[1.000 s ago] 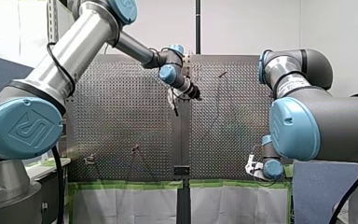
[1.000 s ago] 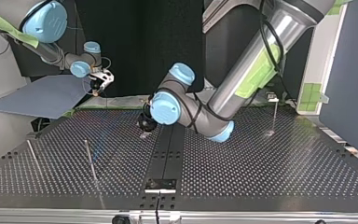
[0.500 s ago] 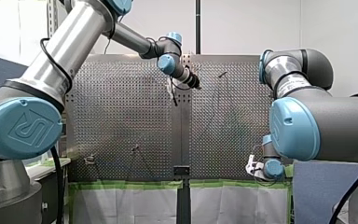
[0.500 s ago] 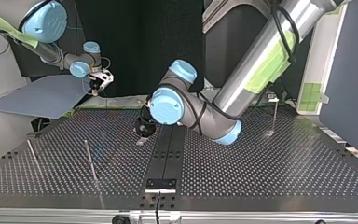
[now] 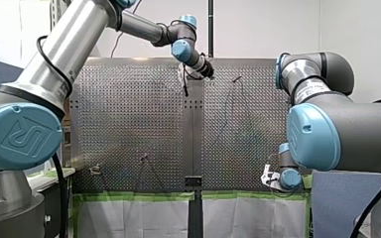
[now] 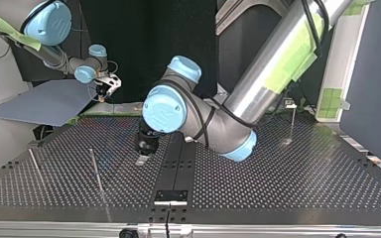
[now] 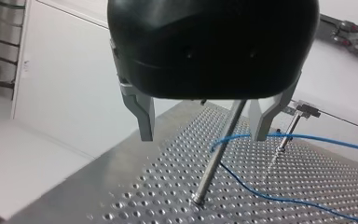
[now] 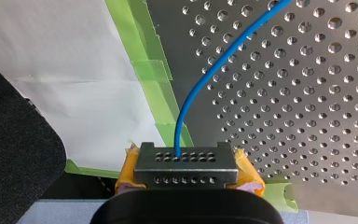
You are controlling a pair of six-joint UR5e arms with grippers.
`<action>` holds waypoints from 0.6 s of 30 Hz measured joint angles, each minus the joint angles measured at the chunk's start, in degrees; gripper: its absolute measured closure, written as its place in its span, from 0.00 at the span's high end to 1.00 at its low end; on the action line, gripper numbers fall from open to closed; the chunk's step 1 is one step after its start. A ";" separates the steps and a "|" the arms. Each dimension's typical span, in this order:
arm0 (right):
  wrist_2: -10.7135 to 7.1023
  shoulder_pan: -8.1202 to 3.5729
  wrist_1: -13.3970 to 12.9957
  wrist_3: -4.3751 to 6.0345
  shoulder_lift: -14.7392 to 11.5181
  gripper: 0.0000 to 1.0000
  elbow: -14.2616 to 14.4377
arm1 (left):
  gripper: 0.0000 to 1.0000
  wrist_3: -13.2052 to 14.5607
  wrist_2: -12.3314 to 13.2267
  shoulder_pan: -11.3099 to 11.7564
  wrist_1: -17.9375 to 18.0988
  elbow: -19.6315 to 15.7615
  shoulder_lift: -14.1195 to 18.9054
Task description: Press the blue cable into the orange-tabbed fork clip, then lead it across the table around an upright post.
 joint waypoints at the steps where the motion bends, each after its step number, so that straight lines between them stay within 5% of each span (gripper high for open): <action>1: 0.03 0.00 0.03 -0.07 0.00 0.00 -0.01 | 1.00 0.41 -0.41 -0.28 -0.40 0.42 0.00; 11: 0.10 0.02 0.44 -0.48 -0.01 0.00 -0.30 | 1.00 5.60 -5.30 -3.27 -2.85 3.35 -0.02; 18: 0.10 0.09 0.74 -0.59 0.01 0.00 -0.34 | 1.00 9.71 -5.17 -4.42 -0.88 3.40 -0.37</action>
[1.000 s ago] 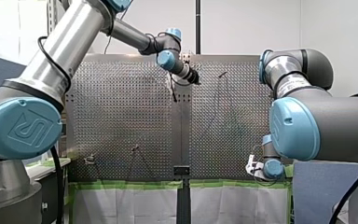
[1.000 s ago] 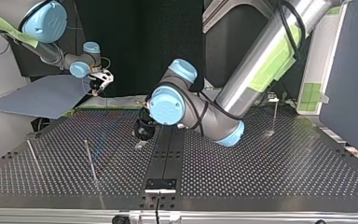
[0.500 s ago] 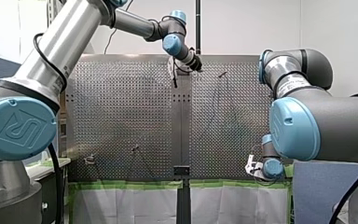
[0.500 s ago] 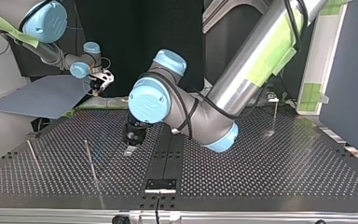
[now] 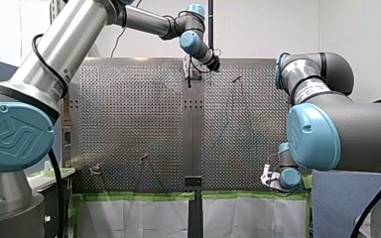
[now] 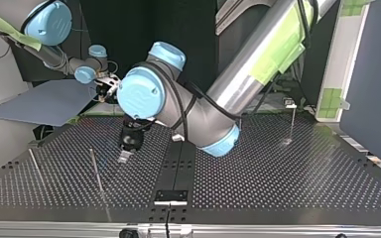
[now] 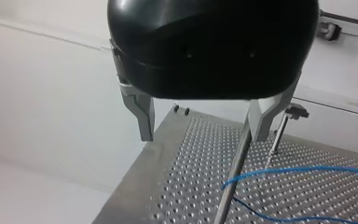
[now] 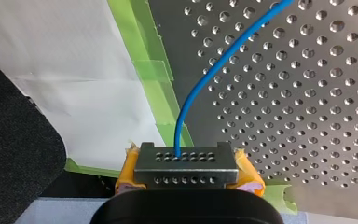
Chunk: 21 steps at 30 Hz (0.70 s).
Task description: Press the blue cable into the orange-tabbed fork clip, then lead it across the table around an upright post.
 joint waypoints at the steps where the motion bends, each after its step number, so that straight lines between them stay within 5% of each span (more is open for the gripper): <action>1: 0.01 0.01 0.12 0.00 0.01 0.00 0.00 | 1.00 0.51 0.32 -0.13 0.46 0.00 -0.02; 7: 0.11 0.01 0.37 -0.01 0.02 0.00 -0.09 | 1.00 0.32 1.43 -0.87 3.15 0.02 -0.12; 21: 0.04 0.05 0.57 -0.09 0.00 0.00 -0.16 | 1.00 -5.84 2.61 -1.35 4.50 0.19 -2.74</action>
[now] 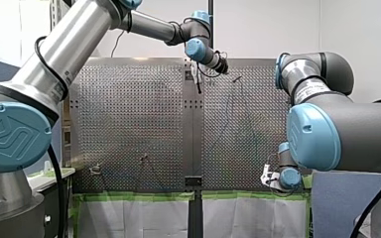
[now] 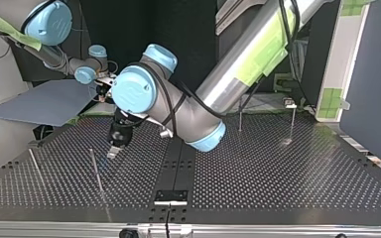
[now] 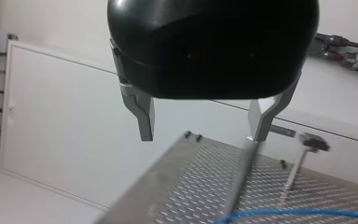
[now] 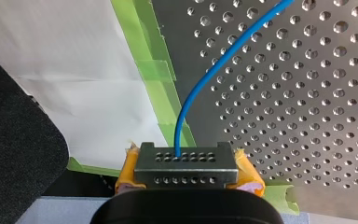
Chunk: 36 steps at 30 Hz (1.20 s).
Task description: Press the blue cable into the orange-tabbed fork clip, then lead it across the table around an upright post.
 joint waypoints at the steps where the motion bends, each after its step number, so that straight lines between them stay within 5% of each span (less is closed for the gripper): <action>1: 0.00 0.00 0.00 0.00 -0.01 0.00 0.00 | 1.00 -0.05 -0.15 -0.05 -0.03 0.02 -0.32; 15: -0.07 0.01 0.01 -0.55 0.00 0.00 -0.19 | 1.00 5.84 -6.64 -0.22 -4.42 2.30 -1.02; 36: -0.04 0.32 0.51 -1.11 -0.01 0.00 -0.22 | 1.00 7.55 -7.31 -1.34 -8.17 4.02 -0.84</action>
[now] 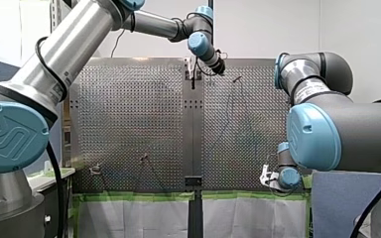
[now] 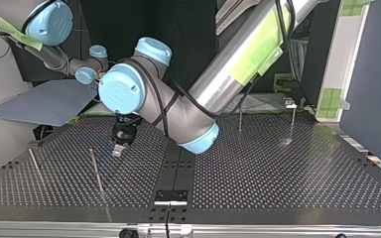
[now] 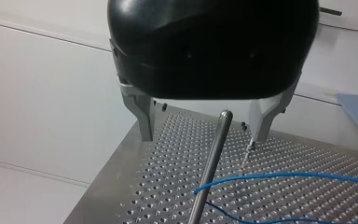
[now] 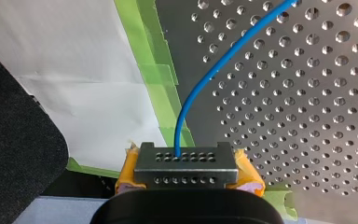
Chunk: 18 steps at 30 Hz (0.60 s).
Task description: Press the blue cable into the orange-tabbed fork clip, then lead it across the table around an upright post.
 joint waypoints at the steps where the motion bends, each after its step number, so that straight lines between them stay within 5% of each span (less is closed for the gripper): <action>1: 0.00 0.02 0.01 -0.01 0.00 0.00 0.00 | 1.00 0.01 0.00 -0.07 -0.12 0.00 0.01; 18: 0.11 0.05 0.20 -0.27 0.01 0.00 0.00 | 1.00 -0.46 -3.16 -1.98 -1.27 0.08 0.16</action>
